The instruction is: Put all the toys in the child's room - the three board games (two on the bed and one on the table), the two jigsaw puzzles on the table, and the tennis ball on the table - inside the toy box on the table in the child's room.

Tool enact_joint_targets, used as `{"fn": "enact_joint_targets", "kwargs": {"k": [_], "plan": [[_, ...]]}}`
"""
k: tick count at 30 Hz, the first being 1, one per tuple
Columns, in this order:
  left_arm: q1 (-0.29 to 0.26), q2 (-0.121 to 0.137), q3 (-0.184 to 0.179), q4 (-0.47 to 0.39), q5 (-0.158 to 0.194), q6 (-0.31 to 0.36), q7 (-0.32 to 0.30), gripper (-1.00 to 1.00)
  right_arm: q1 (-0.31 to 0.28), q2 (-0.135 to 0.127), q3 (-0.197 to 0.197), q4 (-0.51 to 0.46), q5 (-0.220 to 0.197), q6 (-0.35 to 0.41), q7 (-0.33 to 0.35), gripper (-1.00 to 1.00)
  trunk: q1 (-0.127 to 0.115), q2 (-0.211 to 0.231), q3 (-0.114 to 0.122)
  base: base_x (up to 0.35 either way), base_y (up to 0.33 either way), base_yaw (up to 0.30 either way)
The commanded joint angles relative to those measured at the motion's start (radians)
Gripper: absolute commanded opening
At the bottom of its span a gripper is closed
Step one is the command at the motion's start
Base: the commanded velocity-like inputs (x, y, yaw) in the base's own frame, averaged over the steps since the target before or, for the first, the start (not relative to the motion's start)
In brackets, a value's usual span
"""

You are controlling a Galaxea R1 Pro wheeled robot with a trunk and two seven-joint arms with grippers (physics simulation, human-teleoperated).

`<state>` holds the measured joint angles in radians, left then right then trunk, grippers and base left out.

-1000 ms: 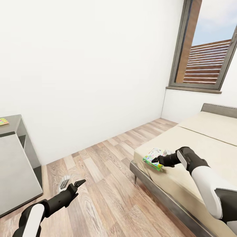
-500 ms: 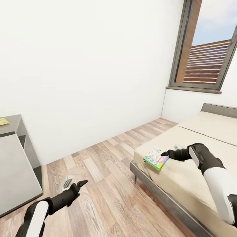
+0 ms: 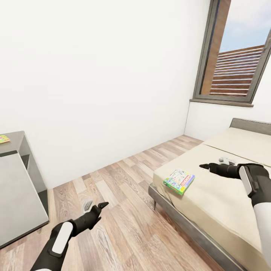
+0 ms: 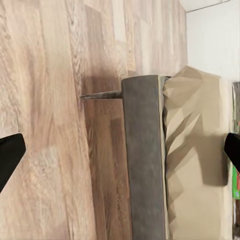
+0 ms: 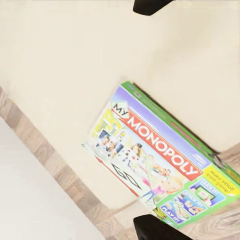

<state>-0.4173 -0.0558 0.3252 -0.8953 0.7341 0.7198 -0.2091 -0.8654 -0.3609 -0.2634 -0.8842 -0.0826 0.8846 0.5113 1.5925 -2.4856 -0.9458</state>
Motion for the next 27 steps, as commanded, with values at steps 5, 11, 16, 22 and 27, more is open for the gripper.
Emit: {"fn": "enact_joint_targets", "kwargs": {"k": [5,11,16,22,27], "plan": [[-0.031,-0.001,-0.005,0.049,-0.005,-0.044,-0.080,1.00,0.015,-0.003,-0.051,-0.076,-0.010,0.006,-0.003,1.00,0.000,0.000,-0.001,0.000,0.000,0.000],[-0.087,0.003,-0.058,0.169,-0.076,-0.231,-0.255,1.00,0.041,0.005,-0.119,-0.205,-0.013,0.008,-0.002,1.00,0.000,0.000,-0.001,0.000,0.000,0.000],[-0.097,0.007,-0.077,0.219,-0.111,-0.303,-0.341,1.00,0.060,0.012,-0.128,-0.247,-0.013,0.008,-0.003,1.00,0.000,0.000,-0.001,0.000,0.000,-0.042],[-0.101,0.010,-0.083,0.237,-0.124,-0.328,-0.412,1.00,0.068,0.018,-0.130,-0.265,-0.012,0.008,-0.004,1.00,0.000,0.000,-0.001,0.000,0.000,-0.156],[-0.103,0.012,-0.087,0.250,-0.133,-0.342,-0.485,1.00,0.072,0.033,-0.132,-0.276,-0.009,0.008,-0.004,1.00,0.000,0.000,-0.001,0.000,0.000,-0.226]]}}
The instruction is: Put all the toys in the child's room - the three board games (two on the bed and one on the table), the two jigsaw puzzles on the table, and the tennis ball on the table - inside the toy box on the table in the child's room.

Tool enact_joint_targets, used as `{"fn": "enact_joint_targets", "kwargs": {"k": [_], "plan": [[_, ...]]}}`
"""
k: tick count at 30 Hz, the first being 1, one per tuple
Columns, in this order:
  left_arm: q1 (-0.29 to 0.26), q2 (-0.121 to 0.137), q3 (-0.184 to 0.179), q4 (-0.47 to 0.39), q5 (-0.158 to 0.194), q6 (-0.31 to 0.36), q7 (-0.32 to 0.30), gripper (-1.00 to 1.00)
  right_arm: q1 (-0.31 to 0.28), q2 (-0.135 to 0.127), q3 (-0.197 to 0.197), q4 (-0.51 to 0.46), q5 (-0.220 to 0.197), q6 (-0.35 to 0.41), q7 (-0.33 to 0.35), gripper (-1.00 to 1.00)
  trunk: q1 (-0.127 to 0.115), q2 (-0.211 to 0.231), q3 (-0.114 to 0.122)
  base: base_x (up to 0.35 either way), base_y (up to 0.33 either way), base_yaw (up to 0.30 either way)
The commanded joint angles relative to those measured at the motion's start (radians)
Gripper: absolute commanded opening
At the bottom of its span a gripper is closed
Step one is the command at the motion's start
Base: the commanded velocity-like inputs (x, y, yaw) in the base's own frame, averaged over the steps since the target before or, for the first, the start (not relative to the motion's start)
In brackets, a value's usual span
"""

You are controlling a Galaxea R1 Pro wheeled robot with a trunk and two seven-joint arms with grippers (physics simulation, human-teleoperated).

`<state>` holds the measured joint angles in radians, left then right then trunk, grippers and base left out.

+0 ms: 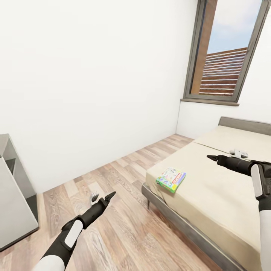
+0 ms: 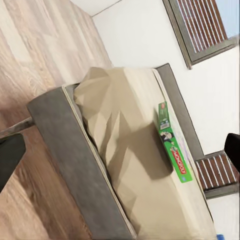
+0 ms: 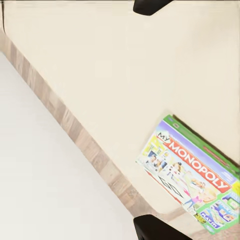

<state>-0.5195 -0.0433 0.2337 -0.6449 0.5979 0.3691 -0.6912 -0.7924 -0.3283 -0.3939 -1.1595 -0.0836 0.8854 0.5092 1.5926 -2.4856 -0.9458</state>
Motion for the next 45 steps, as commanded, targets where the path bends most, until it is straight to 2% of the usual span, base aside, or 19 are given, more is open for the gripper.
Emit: {"fn": "enact_joint_targets", "kwargs": {"k": [1,11,28,45], "plan": [[-0.001,-0.001,0.004,0.000,0.004,0.009,-0.003,1.00,-0.001,0.000,-0.001,0.000,-0.008,0.007,-0.002,1.00,0.000,0.000,-0.001,0.000,0.000,-0.242],[-0.002,-0.002,-0.004,0.007,0.001,0.003,-0.049,1.00,0.002,0.015,-0.002,-0.008,-0.005,0.006,-0.003,1.00,0.000,0.000,-0.001,0.000,0.000,-0.262],[-0.002,-0.009,-0.008,0.003,0.001,0.005,-0.059,1.00,0.007,0.022,-0.002,-0.014,-0.003,0.007,-0.003,1.00,0.000,0.000,-0.001,0.000,0.000,-0.269],[0.000,-0.013,-0.007,0.002,0.002,0.004,-0.054,1.00,0.016,0.024,-0.001,-0.016,-0.002,0.005,-0.003,1.00,0.000,0.000,-0.001,0.021,0.000,-0.074]]}}
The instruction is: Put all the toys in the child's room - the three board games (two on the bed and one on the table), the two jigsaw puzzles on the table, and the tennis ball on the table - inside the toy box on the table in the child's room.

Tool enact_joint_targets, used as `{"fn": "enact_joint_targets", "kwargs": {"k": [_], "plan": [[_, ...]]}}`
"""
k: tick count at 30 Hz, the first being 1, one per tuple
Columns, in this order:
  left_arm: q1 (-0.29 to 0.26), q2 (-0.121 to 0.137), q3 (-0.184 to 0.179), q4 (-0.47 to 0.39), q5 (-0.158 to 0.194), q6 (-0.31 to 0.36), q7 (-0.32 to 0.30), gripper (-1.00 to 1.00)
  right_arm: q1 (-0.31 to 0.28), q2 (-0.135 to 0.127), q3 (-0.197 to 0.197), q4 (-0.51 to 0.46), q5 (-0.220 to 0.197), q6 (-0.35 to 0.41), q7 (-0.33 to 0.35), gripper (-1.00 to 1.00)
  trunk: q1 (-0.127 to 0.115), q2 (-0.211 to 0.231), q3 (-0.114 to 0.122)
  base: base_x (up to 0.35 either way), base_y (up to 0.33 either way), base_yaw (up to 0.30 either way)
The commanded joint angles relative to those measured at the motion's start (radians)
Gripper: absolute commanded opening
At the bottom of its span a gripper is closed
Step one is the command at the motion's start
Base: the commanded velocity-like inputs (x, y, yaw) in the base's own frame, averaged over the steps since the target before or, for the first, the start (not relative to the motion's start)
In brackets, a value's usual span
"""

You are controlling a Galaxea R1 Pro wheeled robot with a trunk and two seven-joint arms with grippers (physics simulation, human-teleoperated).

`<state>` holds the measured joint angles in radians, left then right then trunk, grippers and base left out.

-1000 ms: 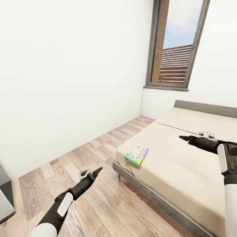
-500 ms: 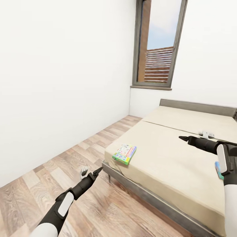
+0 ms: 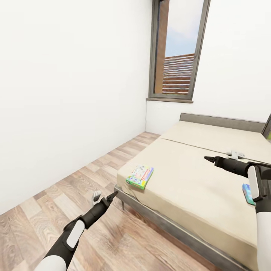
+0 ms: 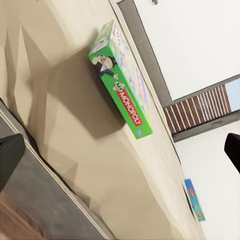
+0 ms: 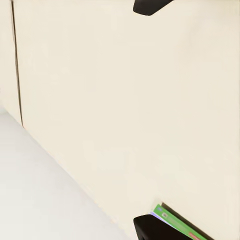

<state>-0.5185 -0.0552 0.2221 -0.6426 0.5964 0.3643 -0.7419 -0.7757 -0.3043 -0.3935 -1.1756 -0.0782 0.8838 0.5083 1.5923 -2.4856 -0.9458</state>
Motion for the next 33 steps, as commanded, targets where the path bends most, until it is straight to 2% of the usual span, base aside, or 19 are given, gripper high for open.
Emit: {"fn": "enact_joint_targets", "kwargs": {"k": [1,13,23,33], "plan": [[0.000,-0.001,0.004,0.000,0.003,0.008,-0.004,1.00,0.000,0.000,-0.001,0.000,-0.008,0.007,-0.001,1.00,0.000,0.000,-0.001,0.157,-0.005,-0.015],[0.004,-0.004,0.004,0.000,0.003,0.002,-0.002,1.00,0.004,0.000,-0.001,-0.010,-0.008,0.008,-0.001,1.00,0.000,0.000,-0.001,0.173,-0.014,-0.007],[0.006,-0.003,0.008,0.000,0.003,0.003,0.000,1.00,0.013,0.000,-0.001,-0.025,-0.008,0.009,-0.001,1.00,0.000,0.000,-0.001,0.051,-0.004,-0.002],[0.004,0.012,0.027,-0.006,0.005,0.007,-0.001,1.00,0.020,0.000,-0.001,-0.043,-0.009,0.015,-0.001,1.00,0.000,0.000,-0.001,0.013,-0.001,0.000]]}}
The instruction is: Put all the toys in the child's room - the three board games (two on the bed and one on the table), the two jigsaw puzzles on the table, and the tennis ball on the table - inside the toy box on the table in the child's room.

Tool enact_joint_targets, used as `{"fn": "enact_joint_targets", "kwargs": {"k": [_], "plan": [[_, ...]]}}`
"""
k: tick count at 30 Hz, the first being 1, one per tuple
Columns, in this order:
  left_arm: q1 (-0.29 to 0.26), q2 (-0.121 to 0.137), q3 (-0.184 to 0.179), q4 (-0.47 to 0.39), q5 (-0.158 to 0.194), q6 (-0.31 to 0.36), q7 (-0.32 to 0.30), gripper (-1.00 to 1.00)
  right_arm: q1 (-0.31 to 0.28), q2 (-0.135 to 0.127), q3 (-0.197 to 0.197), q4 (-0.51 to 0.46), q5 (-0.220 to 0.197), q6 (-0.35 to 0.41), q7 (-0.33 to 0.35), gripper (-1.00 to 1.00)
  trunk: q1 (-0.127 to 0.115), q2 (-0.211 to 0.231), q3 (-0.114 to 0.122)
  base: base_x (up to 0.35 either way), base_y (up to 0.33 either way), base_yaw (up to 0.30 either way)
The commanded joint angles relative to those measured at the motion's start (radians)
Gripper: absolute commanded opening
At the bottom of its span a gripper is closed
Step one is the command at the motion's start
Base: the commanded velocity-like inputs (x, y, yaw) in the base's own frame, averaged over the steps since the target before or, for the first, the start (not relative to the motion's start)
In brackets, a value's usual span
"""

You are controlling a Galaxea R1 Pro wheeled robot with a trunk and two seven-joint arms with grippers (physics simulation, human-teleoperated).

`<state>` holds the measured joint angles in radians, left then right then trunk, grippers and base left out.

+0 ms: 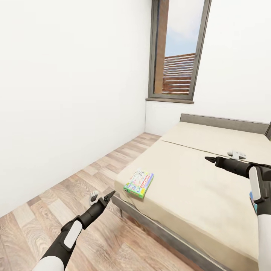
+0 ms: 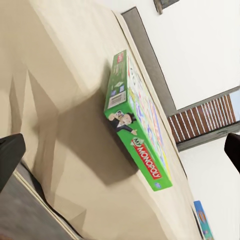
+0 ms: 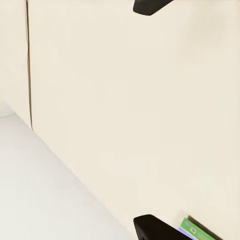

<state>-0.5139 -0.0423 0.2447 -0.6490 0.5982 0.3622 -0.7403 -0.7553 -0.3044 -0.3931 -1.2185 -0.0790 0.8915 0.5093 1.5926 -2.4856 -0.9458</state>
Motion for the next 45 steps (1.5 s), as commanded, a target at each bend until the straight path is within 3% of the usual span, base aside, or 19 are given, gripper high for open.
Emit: {"fn": "enact_joint_targets", "kwargs": {"k": [1,8,15,31,45], "plan": [[-0.001,0.003,0.012,-0.001,0.004,0.009,-0.003,1.00,0.001,0.000,-0.001,-0.002,-0.008,0.008,-0.002,1.00,0.000,0.000,-0.001,0.006,0.000,0.000],[-0.001,0.016,0.046,-0.002,0.003,0.010,-0.001,1.00,0.014,0.000,-0.001,-0.025,-0.008,0.010,-0.002,1.00,0.000,0.000,-0.001,0.003,0.000,0.000],[-0.002,0.019,0.057,-0.003,0.002,0.009,0.000,1.00,0.032,0.000,-0.001,-0.052,-0.009,0.011,-0.001,1.00,0.000,0.000,-0.001,0.001,0.000,0.000],[-0.004,0.035,0.064,-0.004,0.004,0.003,-0.003,1.00,0.056,0.001,0.000,-0.086,-0.014,0.012,0.000,1.00,0.000,0.000,-0.001,0.000,0.000,0.000],[-0.005,0.033,0.065,-0.003,0.003,-0.001,0.001,1.00,0.059,0.000,0.000,-0.089,-0.014,0.012,0.000,1.00,0.000,0.000,-0.001,0.000,0.000,0.000]]}}
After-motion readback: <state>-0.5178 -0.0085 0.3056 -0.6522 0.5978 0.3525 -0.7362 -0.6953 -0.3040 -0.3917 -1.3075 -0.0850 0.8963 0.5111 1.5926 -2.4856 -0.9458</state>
